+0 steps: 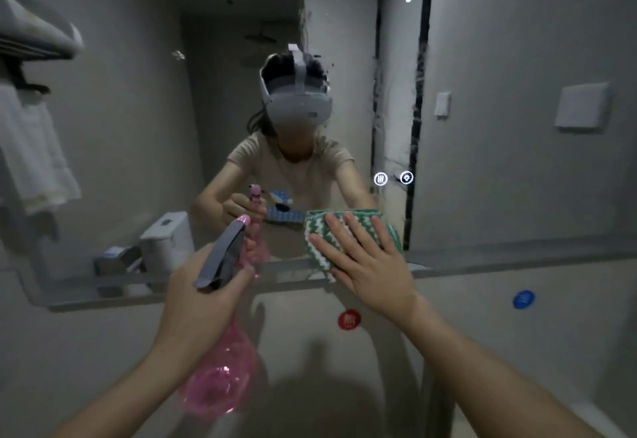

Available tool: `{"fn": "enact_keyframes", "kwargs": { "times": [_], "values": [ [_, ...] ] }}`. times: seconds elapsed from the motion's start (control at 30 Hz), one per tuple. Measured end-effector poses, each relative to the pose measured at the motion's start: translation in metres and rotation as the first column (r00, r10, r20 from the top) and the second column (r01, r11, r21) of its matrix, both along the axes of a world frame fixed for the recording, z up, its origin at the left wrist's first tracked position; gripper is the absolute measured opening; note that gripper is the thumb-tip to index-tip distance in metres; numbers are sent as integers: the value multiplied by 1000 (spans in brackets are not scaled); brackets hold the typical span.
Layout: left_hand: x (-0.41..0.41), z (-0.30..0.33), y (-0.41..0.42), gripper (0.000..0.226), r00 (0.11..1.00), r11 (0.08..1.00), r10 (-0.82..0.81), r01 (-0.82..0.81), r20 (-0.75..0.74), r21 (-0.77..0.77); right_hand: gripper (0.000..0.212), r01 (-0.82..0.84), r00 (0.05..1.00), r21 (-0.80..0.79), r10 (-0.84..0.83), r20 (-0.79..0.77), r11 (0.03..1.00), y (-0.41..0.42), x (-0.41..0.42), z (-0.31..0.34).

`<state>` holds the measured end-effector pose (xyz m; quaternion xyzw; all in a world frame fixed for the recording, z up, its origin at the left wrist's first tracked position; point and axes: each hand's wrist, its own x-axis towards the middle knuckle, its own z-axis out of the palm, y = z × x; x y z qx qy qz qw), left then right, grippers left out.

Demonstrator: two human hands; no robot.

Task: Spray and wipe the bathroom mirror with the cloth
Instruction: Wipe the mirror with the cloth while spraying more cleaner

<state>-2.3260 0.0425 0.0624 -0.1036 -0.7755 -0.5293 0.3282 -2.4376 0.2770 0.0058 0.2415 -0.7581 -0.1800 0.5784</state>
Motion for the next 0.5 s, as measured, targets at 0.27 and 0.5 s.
{"fn": "enact_keyframes", "kwargs": {
  "times": [0.27, 0.5],
  "values": [
    [-5, -21, 29, 33, 994, 995, -103, 102, -39, -12, 58, 160, 986, -167, -148, 83, 973, 92, 10, -20],
    [-13, -47, 14, 42, 983, 984, -148, 135, 112, 118, 56, 206, 972, -442, -133, 191, 873, 54, 12, -33]
  ]
}}
